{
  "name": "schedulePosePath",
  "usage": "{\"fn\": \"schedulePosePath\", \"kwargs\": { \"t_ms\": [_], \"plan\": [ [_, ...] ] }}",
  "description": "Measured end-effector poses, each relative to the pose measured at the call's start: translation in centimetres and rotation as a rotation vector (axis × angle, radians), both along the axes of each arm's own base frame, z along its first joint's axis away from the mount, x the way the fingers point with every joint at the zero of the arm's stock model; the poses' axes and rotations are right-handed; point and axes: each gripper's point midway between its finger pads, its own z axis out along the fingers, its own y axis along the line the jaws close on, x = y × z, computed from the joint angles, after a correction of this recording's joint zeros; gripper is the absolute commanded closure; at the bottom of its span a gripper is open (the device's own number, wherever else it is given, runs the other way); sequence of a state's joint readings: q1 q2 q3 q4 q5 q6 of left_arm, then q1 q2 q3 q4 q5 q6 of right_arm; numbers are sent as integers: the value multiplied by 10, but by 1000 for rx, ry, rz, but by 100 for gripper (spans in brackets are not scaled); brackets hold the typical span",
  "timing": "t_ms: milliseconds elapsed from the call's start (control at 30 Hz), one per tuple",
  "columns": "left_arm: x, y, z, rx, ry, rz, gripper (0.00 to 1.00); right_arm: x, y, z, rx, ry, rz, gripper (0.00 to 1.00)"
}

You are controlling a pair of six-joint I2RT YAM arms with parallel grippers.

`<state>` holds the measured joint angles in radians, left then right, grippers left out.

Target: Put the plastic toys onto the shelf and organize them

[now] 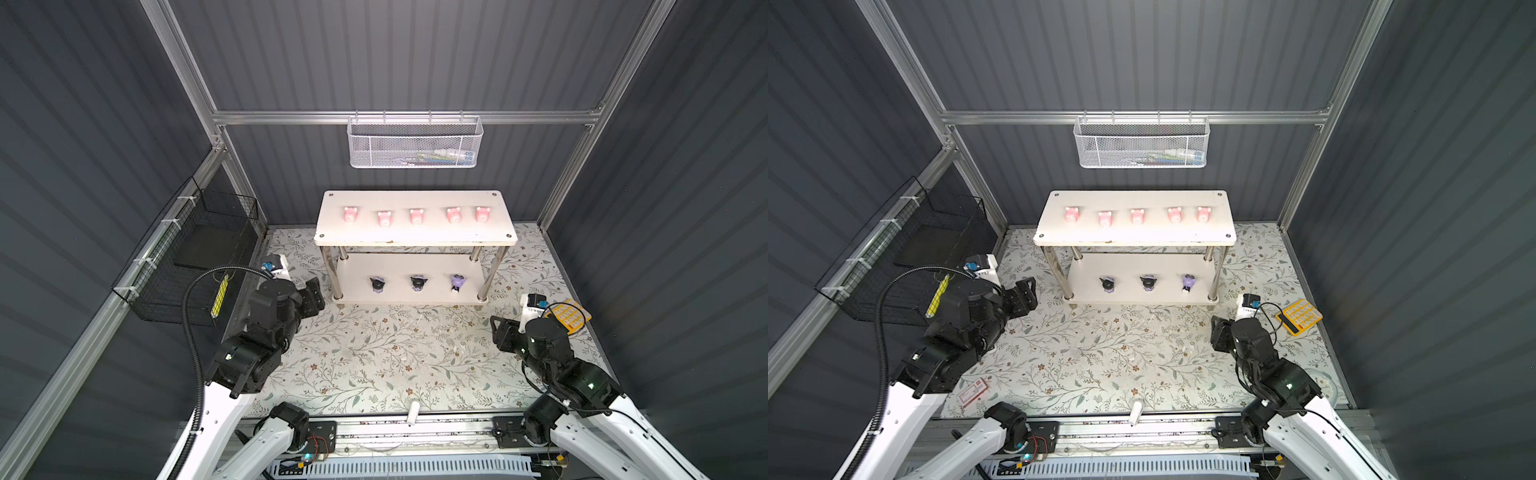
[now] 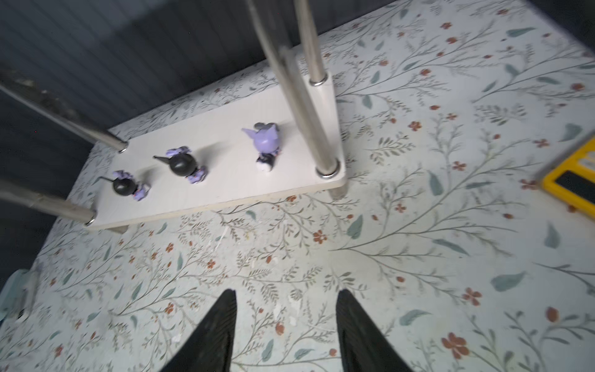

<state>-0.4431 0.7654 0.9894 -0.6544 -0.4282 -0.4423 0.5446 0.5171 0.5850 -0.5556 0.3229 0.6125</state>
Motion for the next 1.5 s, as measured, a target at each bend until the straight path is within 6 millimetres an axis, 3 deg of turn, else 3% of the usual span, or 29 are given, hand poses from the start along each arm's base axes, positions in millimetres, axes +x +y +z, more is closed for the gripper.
{"fn": "schedulePosePath", "kwargs": {
  "t_ms": [200, 433, 600, 833, 1067, 1200, 1500],
  "plan": [
    [18, 1, -61, 61, 104, 60, 17, 14, -27, -10, -30, 44, -103, 47],
    [30, 11, -90, 94, 74, 132, 15, 31, -53, -10, 11, 37, -197, 47],
    [37, 31, -103, 116, 46, 219, 15, 43, -67, -9, 57, 19, -239, 47],
    [45, 71, -119, 139, 25, 346, 15, 52, -67, -11, 87, 27, -215, 47],
    [64, 105, -163, 168, 92, 406, 15, 52, -63, -11, 97, 25, -191, 46],
    [80, 110, -179, 170, 94, 388, 20, 50, -63, -8, 90, 15, -187, 46],
    [111, 104, -209, 187, 61, 301, 18, 50, -63, -11, 78, 26, -181, 46]
  ]
}}
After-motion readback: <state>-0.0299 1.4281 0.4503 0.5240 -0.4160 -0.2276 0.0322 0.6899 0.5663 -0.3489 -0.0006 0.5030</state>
